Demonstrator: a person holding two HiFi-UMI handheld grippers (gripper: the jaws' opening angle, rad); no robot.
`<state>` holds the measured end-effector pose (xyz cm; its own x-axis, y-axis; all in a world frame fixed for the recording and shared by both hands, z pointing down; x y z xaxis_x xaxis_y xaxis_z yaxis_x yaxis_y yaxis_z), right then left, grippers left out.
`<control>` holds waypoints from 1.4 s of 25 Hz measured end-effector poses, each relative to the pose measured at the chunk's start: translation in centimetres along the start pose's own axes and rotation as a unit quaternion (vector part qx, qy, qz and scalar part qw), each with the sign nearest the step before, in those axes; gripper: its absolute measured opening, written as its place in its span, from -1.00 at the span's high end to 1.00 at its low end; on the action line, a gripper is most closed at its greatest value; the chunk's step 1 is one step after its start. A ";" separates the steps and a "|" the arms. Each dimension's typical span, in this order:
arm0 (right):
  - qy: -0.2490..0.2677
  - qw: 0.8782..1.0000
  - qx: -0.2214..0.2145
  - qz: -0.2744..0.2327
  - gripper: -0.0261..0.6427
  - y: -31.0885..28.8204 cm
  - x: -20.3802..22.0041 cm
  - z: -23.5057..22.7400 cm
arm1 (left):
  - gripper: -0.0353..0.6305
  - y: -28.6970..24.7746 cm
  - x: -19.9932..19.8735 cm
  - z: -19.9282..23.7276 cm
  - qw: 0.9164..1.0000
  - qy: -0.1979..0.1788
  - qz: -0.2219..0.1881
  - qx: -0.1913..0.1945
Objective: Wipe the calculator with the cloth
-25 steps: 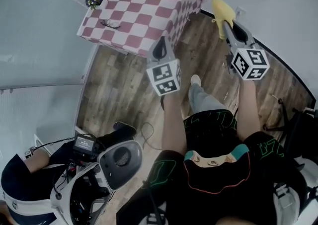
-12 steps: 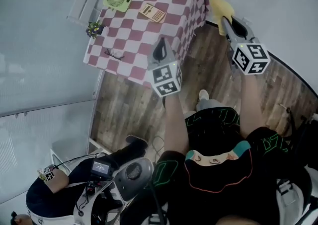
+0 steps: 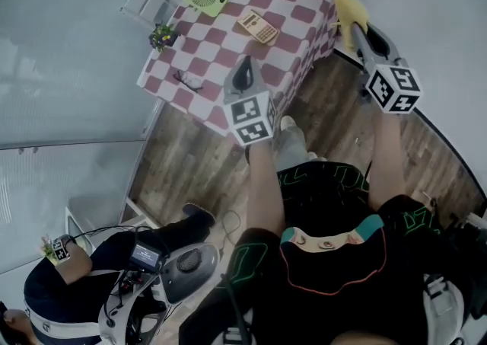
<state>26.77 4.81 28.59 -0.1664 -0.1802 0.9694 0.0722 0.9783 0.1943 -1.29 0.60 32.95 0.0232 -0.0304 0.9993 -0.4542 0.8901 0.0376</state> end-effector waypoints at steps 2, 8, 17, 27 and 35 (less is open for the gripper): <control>-0.002 1.000 0.004 0.002 0.72 -1.4 0.5 -0.6 | 0.87 -0.8 0.9 1.4 1.000 0.004 0.008 -0.012; 0.003 1.000 0.006 0.019 0.72 -6.5 2.5 -2.2 | 0.87 -6.4 2.9 2.8 1.000 0.019 0.019 -0.007; 0.000 0.999 -0.005 0.053 0.72 -15.6 5.7 -3.9 | 0.87 -13.8 8.3 7.2 0.995 0.061 0.066 -0.037; 0.038 0.984 -0.106 0.138 0.72 -25.3 11.7 1.0 | 0.87 -16.4 12.5 11.0 0.987 0.105 0.108 -0.063; 0.068 0.944 -0.255 0.198 0.72 -30.3 17.7 8.0 | 0.86 -16.8 15.8 13.6 0.980 0.128 0.125 -0.088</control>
<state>13.78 -27.18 38.70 0.0973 0.1444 0.9847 0.5720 0.8016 -0.1741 -5.38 -21.05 48.15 0.1631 0.2932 0.9420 -0.3133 0.9208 -0.2324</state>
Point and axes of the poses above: the fingertips, and each gripper's own axes: y backward along the fingers, z to its left, x out of its underside, the point moved 3 cm from there along y, backward along the fingers, and after that the axes turned 15 degrees about -z, right-handed, at the moved point
